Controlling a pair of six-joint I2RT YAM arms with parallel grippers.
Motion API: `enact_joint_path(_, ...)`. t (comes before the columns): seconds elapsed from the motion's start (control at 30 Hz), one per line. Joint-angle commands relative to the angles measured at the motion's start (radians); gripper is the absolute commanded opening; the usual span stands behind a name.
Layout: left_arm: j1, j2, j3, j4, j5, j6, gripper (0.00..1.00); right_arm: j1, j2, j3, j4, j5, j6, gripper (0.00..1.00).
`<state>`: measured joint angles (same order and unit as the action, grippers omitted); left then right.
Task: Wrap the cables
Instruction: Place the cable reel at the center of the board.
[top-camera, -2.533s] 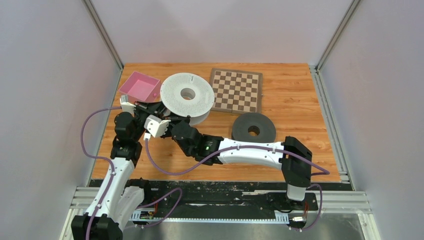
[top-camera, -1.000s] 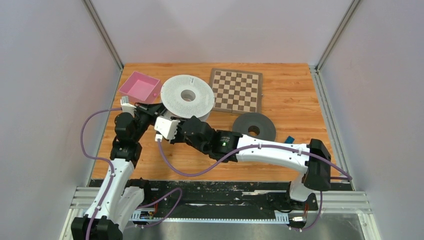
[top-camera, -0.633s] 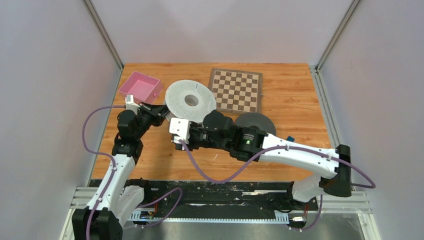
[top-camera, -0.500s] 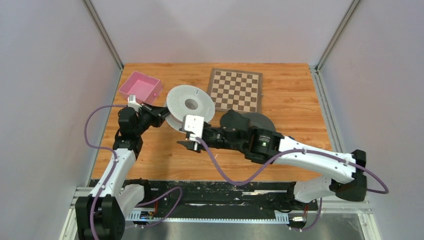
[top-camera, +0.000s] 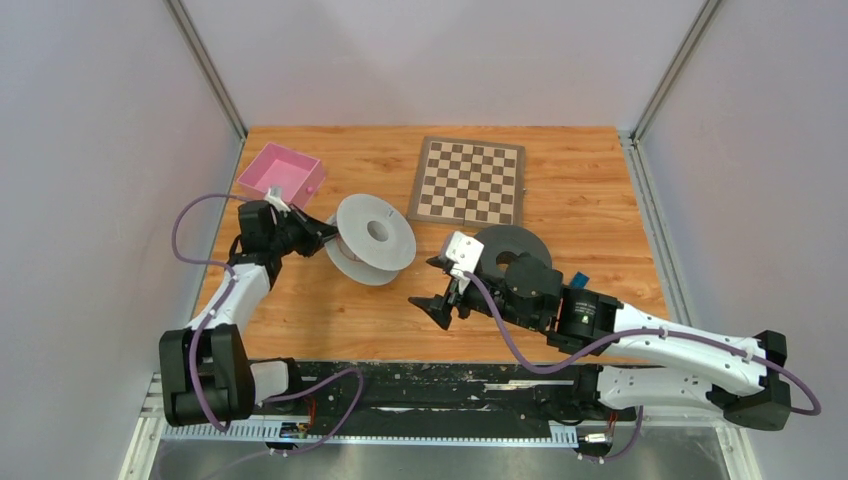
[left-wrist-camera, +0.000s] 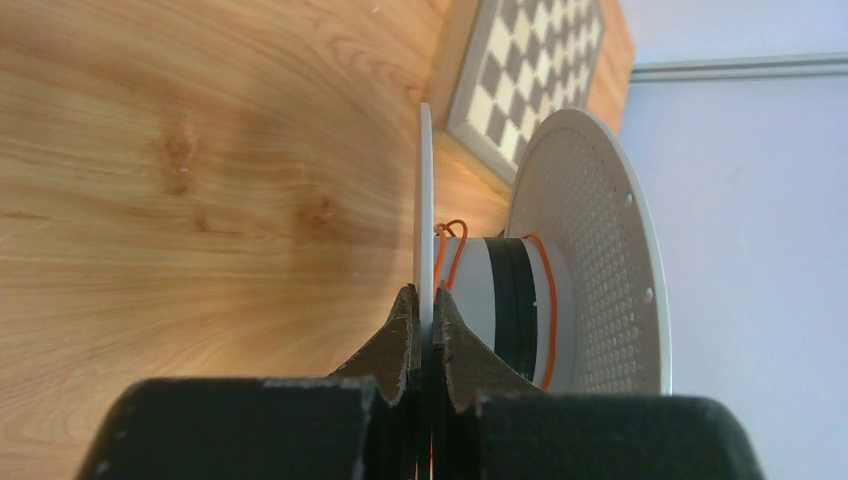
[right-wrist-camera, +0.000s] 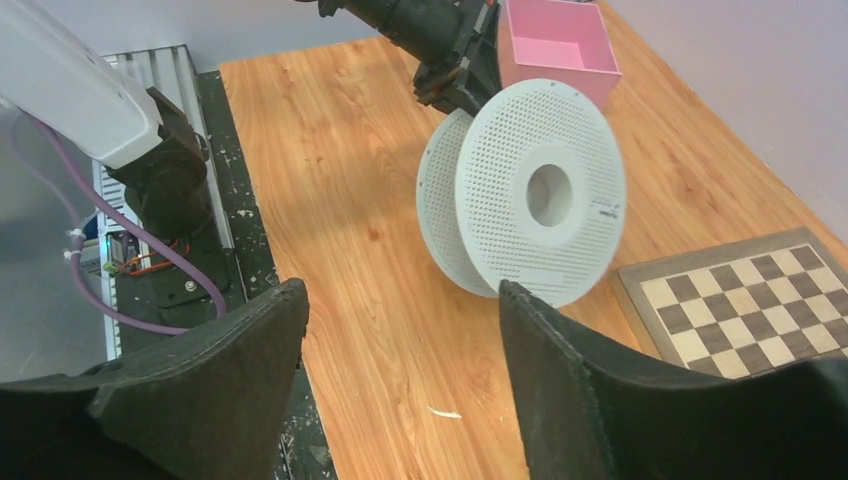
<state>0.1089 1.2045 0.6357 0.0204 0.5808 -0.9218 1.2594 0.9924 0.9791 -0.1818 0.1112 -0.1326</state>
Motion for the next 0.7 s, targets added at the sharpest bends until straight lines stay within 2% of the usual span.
enact_joint_path(0.0, 0.017, 0.053, 0.073, -0.062, 0.023, 0.126, 0.0, -0.006, -0.058, -0.036, 0.065, 0.062, 0.047, 0.75)
enact_joint_path(0.2, 0.024, 0.113, 0.066, -0.08, 0.033, 0.192, 0.0, -0.009, -0.09, -0.112, 0.097, 0.042, 0.091, 0.99)
enact_joint_path(0.33, 0.031, 0.166, 0.066, -0.08, 0.053, 0.221, 0.02, -0.011, -0.098, -0.158, 0.118, 0.07, 0.11, 1.0)
enact_joint_path(0.43, 0.048, 0.213, 0.078, -0.098, 0.075, 0.253, 0.09, -0.05, -0.058, -0.215, 0.202, 0.07, 0.126, 1.0)
enact_joint_path(0.53, 0.055, 0.248, 0.11, -0.138, 0.065, 0.287, 0.14, -0.146, 0.054, -0.224, 0.212, -0.018, 0.217, 1.0)
enact_joint_path(0.67, 0.058, 0.266, 0.126, -0.178, 0.036, 0.333, 0.2, -0.192, 0.125, -0.209, 0.211, -0.094, 0.245, 1.0)
